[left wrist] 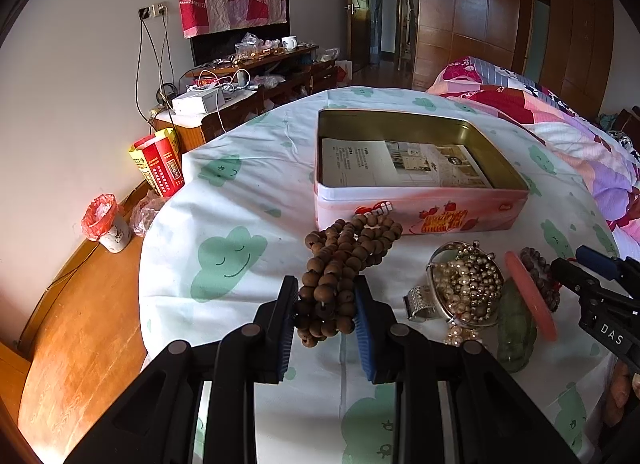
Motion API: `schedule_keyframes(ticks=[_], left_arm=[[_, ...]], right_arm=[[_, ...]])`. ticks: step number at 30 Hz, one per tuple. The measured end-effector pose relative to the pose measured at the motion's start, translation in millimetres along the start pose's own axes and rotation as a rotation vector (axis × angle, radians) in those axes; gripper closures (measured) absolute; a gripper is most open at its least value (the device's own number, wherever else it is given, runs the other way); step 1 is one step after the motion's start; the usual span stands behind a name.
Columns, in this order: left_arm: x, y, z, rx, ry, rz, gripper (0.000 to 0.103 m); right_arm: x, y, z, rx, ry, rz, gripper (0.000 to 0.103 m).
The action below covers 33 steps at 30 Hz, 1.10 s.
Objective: Organize jewelry
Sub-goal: 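Grasp the red knotted cord charm with the right gripper while left holds the beads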
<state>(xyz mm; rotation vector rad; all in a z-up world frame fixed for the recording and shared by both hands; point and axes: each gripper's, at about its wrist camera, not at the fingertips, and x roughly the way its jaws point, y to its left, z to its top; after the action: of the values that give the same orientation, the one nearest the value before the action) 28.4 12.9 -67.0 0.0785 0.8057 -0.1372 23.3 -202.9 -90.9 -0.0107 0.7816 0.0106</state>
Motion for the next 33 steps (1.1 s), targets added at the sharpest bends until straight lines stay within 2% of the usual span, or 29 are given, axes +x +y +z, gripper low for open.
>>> schedule_keyframes(ticks=[3,7,15,23,33], left_arm=[[1,1,-1,-0.003,0.004,-0.003,0.075],[2,1,-1,-0.002,0.003,-0.002,0.075],[-6,0,2,-0.001,-0.026,0.000,0.075],[-22,-4,11,0.033,-0.087,0.049,0.075],[-27,-2,17,0.020,-0.093,0.043,0.075]], right_arm=[[5,-1,-3,0.002,0.023,0.019,0.061],[10,0,-7,0.003,0.054,0.067,0.091],[-5,-1,-1,0.014,-0.016,0.099,0.094],[-21,1,10,-0.027,-0.090,0.070,0.094],[-26,5,15,-0.069,-0.128,0.045,0.094]])
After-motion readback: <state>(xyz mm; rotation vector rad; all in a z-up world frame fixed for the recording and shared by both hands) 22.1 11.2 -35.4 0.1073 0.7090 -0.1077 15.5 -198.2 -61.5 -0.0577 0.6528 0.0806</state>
